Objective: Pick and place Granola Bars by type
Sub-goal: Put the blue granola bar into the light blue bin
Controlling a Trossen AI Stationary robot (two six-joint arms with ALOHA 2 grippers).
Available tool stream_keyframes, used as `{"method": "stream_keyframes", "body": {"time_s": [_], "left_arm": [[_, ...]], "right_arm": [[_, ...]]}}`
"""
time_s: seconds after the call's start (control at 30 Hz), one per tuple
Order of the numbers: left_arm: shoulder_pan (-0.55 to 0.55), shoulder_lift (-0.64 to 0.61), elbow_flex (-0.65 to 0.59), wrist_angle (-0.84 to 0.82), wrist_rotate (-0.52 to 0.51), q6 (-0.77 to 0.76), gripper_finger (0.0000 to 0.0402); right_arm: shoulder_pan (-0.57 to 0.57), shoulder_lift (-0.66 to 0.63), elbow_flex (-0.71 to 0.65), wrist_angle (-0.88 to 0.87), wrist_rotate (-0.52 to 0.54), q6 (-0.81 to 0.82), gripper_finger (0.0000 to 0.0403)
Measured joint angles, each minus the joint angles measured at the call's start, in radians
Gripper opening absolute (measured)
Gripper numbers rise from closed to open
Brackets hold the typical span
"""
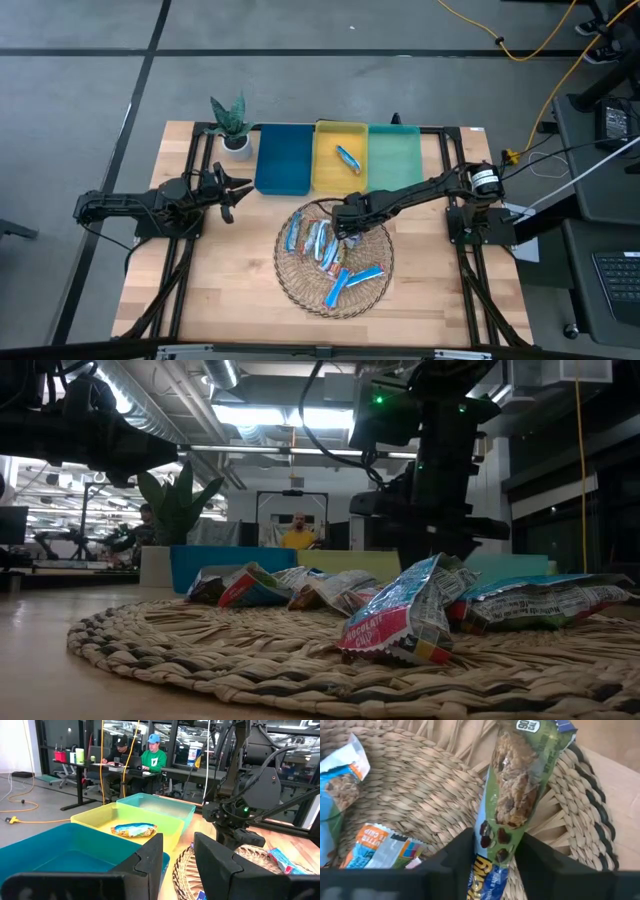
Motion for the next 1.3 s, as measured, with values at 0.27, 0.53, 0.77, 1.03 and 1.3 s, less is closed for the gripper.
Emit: {"method": "stream_keyframes", "body": {"time_s": [0.27,0.53,0.77,1.03,1.3], "left_arm": [[0.000,0.000,0.000,0.000,0.001,0.000,0.0104],[0.000,0.000,0.000,0.000,0.001,0.000,0.0104],[0.000,0.000,0.000,0.000,0.001,0.000,0.0104],[0.000,0.000,0.000,0.000,0.001,0.000,0.0104],[0.000,0.000,0.000,-0.003,0.021,0.000,0.0104]], "right_arm": [[0.000,0.000,0.047,-0.004,-0.012,-0.032,0.0084],[0.000,0.000,0.181,-0.110,-0.039,-0.121,0.0076],[0.003,0.000,0.360,-0.310,-0.027,-0.219,0.0076],[0.002,0.000,0.640,-0.540,0.074,-0.338,0.0076],[0.002,-0.001,0.923,-0.770,0.204,-0.370,0.0076]]}}
